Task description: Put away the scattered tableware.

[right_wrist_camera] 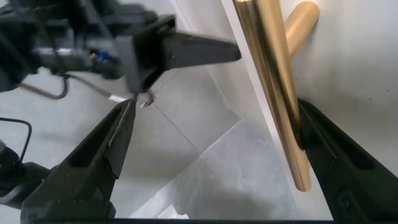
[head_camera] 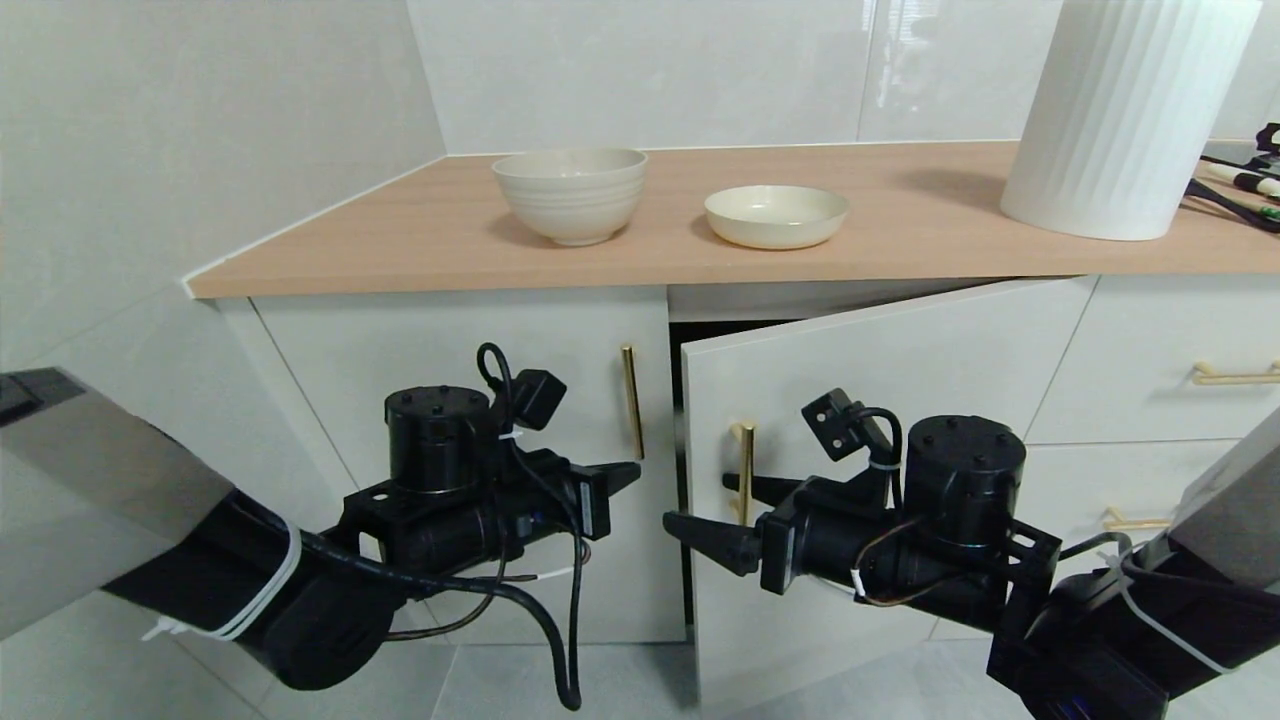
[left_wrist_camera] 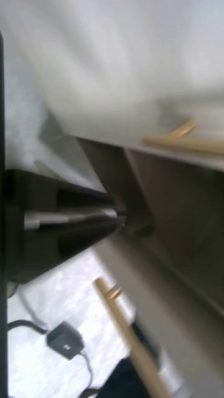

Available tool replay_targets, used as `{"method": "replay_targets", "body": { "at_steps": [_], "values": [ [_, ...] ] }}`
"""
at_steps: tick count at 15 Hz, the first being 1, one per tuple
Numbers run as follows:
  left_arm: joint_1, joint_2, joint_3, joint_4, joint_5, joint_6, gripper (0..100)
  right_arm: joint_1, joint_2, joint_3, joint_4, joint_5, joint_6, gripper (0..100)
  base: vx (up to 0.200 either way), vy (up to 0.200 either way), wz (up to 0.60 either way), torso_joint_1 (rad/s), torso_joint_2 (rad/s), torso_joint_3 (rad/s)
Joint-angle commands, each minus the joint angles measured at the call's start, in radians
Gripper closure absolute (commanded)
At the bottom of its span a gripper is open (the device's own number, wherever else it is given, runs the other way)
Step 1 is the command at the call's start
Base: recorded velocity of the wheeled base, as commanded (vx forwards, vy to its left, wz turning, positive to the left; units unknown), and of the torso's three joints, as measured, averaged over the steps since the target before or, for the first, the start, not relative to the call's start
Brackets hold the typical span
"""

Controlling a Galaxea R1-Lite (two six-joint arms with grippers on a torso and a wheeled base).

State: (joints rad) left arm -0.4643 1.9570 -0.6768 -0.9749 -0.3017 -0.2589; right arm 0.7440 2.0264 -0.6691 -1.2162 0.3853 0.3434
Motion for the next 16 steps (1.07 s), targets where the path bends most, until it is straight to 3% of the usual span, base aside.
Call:
{"method": "replay_targets", "body": {
  "at_steps": [1, 5, 8, 16],
  "values": [
    [-0.011, -0.075, 0.060, 0.001, 0.009, 0.000, 100, 0.029, 0.003, 0.000, 0.000, 0.001, 0.000, 0, 0.000, 0.000, 0.00, 0.000, 0.00, 0.000],
    [-0.057, -0.035, 0.006, -0.025, 0.006, 0.000, 100, 0.034, 0.003, 0.016, -0.008, 0.001, 0.000, 0, 0.000, 0.000, 0.00, 0.000, 0.00, 0.000],
    [-0.074, 0.008, 0.002, -0.123, 0.009, -0.003, 100, 0.040, 0.005, 0.017, -0.008, 0.001, 0.000, 0, 0.000, 0.000, 0.00, 0.000, 0.00, 0.000],
    [-0.102, 0.082, -0.021, -0.199, 0.006, -0.002, 100, 0.044, 0.015, 0.017, -0.008, 0.001, 0.000, 0, 0.000, 0.000, 0.00, 0.000, 0.00, 0.000]
  ]
}}
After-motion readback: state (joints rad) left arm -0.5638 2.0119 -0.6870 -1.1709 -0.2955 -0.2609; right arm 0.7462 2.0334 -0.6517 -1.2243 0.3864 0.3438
